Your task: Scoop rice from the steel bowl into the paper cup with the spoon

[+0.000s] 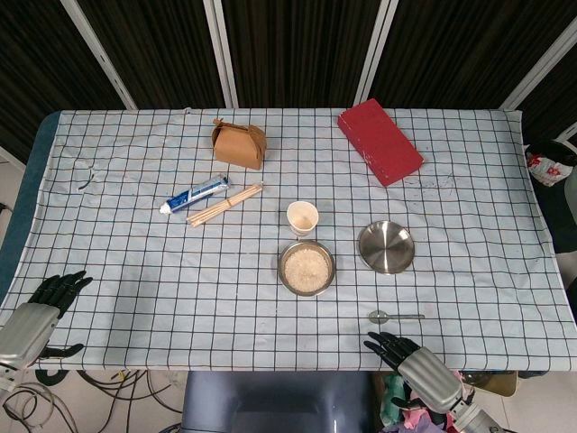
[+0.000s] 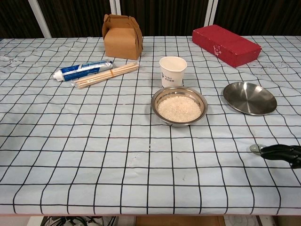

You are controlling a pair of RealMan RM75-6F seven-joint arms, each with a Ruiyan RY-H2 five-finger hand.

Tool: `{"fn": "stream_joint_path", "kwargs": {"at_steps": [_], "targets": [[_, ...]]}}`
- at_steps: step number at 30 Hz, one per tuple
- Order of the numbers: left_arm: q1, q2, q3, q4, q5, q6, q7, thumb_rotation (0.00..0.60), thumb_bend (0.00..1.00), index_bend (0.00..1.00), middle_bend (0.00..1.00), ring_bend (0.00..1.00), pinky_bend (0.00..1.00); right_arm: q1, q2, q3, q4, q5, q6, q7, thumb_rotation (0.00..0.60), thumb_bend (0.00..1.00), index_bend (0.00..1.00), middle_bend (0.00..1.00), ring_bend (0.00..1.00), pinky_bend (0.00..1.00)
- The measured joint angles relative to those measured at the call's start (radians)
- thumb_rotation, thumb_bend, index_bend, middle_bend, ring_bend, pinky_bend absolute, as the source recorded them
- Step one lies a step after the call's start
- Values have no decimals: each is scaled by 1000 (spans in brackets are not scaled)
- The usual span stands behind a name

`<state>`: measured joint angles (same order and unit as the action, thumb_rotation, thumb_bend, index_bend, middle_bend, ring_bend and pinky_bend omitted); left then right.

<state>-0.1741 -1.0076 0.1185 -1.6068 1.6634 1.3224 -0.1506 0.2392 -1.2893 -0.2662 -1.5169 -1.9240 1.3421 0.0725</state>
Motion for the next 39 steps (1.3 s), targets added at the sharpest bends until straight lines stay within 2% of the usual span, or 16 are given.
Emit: {"fn": "stream_joint_path", "kwargs": {"at_steps": [16, 26, 30, 32, 35, 37, 39], "targets": [[4, 2, 0, 2, 3, 15, -14, 600, 32, 0, 0, 0, 0, -1, -12, 21, -1, 14, 9, 0, 600, 111, 0, 19, 65, 213], [4, 3, 3, 3, 14, 22, -24, 600, 32, 0, 0, 0, 0, 3, -19, 61, -32, 52, 8, -25, 600, 122, 0, 19, 65, 213], [5, 2, 4, 3, 15, 25, -25, 600, 32, 0, 0, 0, 0, 6, -20, 74, -39, 67, 1, -44, 600, 159, 0, 46, 68, 214], [5, 2, 4, 3, 15, 25, -25, 600, 32, 0, 0, 0, 0, 9, -22, 86, -40, 82, -8, -60, 600, 178, 7, 121, 112, 221], [5, 2, 4, 3, 16, 27, -25, 600, 31, 0, 0, 0, 0, 14, -30, 113, -41, 106, -18, -98, 600, 215, 86, 340, 326, 314], [5, 1, 4, 4, 17, 28, -26, 600, 32, 0, 0, 0, 0, 17, -39, 137, -39, 127, -21, -126, 600, 238, 175, 524, 531, 500], [6, 0, 3, 4, 18, 32, -27, 600, 32, 0, 0, 0, 0, 20, -49, 162, -36, 154, -26, -161, 600, 261, 227, 660, 691, 672]]}}
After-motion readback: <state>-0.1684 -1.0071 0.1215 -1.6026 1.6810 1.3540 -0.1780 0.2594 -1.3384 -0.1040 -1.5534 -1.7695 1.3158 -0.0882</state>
